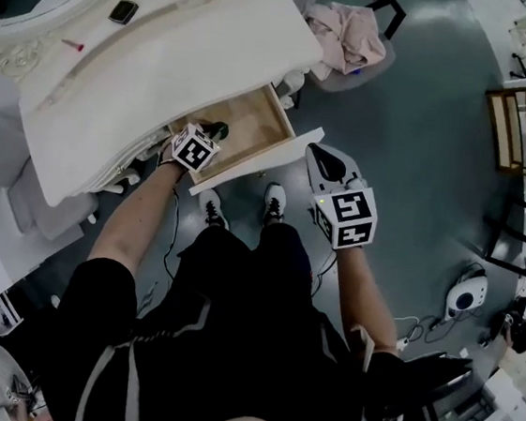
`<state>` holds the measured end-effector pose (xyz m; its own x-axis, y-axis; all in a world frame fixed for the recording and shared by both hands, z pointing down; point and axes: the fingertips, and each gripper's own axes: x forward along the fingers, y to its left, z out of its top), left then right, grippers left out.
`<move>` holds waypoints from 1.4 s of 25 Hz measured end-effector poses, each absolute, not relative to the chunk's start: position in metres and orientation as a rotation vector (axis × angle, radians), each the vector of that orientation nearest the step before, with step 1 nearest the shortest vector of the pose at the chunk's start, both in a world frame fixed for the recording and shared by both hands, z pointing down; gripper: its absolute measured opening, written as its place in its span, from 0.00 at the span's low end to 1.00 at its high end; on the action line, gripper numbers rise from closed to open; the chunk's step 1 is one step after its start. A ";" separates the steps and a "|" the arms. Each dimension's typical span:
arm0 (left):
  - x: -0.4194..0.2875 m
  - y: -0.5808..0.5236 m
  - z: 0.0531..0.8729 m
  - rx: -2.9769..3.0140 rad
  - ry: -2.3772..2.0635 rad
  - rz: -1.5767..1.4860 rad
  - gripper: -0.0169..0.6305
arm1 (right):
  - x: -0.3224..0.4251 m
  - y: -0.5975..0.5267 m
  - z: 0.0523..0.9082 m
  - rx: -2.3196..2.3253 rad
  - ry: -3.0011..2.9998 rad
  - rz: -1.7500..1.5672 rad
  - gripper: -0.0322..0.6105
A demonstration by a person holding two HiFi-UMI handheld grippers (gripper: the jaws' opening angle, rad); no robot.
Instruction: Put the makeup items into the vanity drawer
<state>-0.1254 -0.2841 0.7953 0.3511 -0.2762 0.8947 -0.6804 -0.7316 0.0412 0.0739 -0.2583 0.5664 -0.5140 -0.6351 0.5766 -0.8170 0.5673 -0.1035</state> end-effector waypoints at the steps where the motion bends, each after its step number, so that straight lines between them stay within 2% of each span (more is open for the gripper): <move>1: -0.125 -0.283 0.787 2.234 -0.837 1.337 0.09 | 0.072 -0.259 0.561 1.170 -2.329 0.498 0.06; 22: -0.116 -0.250 0.604 2.530 -0.969 0.884 0.09 | 0.042 -0.271 0.475 1.233 -2.437 0.362 0.06; 35: -0.134 -0.249 0.486 2.628 -1.188 0.544 0.04 | 0.030 -0.276 0.424 1.261 -2.537 0.340 0.06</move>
